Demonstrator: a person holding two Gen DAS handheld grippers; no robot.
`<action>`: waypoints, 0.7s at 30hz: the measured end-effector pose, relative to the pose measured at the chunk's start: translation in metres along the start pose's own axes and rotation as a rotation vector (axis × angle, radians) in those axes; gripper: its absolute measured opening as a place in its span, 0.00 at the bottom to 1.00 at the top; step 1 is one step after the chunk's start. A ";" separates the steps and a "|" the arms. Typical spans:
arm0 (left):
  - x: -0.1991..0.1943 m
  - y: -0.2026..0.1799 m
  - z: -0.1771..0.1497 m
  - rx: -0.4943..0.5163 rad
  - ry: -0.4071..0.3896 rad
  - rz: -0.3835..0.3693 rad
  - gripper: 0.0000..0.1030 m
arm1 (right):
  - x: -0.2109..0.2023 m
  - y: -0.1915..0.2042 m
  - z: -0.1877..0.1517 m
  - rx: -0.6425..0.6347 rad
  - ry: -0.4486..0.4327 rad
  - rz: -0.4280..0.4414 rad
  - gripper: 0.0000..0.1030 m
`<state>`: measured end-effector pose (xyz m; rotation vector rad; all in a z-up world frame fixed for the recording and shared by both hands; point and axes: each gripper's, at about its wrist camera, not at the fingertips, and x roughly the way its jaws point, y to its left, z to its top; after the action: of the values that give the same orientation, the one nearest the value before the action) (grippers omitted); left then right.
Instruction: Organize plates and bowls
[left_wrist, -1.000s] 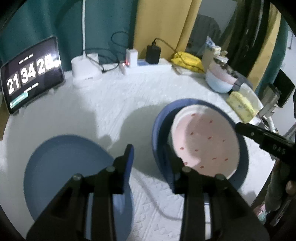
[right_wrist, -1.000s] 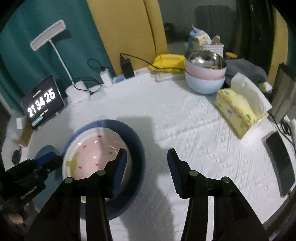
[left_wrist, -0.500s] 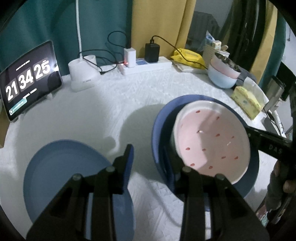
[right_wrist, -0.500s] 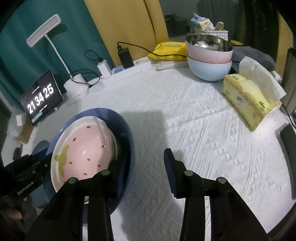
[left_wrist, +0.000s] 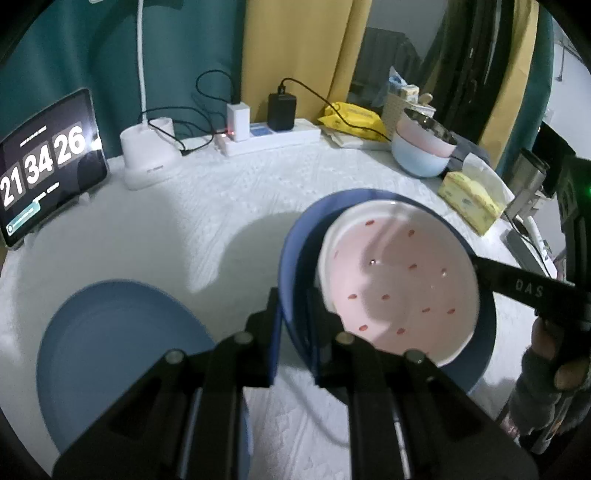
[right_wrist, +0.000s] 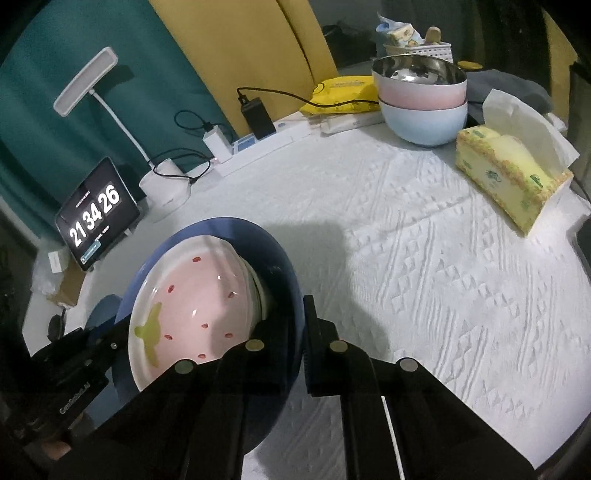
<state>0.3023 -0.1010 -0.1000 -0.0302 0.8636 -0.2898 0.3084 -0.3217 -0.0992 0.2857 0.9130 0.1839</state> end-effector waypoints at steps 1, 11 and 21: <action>-0.001 0.002 -0.001 -0.006 -0.002 -0.008 0.10 | -0.001 0.001 0.000 -0.001 -0.001 -0.002 0.07; -0.038 0.017 -0.001 -0.027 -0.071 -0.029 0.10 | -0.027 0.026 -0.001 -0.019 -0.048 0.001 0.07; -0.079 0.059 -0.003 -0.088 -0.142 0.009 0.10 | -0.036 0.082 0.006 -0.089 -0.077 0.042 0.07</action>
<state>0.2658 -0.0229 -0.0511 -0.1275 0.7353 -0.2376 0.2886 -0.2551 -0.0426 0.2282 0.8211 0.2504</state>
